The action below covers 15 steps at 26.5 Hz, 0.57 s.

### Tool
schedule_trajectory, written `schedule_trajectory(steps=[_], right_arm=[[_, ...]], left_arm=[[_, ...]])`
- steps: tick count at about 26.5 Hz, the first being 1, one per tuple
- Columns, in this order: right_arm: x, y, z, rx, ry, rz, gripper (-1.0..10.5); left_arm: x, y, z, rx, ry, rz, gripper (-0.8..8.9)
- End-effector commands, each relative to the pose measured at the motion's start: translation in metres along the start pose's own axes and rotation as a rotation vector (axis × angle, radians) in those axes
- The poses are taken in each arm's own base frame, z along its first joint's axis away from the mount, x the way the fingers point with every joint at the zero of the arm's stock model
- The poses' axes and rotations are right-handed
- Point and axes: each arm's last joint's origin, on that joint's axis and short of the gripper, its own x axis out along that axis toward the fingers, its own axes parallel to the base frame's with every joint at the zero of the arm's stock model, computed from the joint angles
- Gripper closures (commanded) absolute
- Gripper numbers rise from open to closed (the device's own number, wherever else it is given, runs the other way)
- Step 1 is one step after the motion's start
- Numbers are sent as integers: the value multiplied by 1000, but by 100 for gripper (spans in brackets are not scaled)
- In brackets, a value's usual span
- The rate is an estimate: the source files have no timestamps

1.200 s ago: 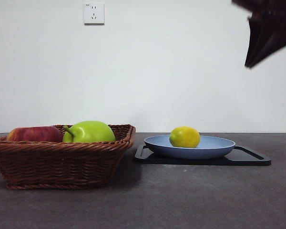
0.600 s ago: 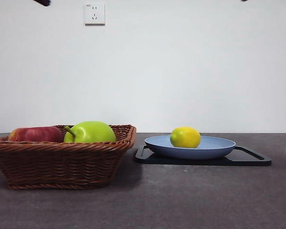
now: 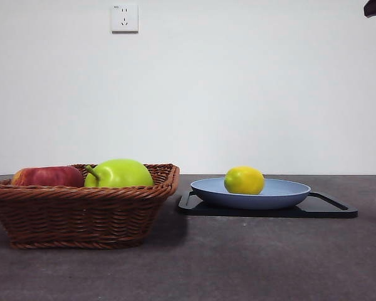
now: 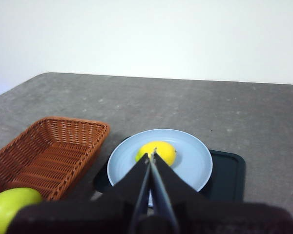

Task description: Take the lemon from the basket,put the lemon in the plate,hand out the plate

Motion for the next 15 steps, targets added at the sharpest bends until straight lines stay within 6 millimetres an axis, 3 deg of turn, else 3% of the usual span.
schedule_trajectory(steps=[1,15], right_arm=[[-1,1,4,28,-18,6,943],[0,1,4,28,-17,6,943]], left_arm=[[1,-1,2,-13,-4,-3,805],[-3,0,-1,12,10,0,805]])
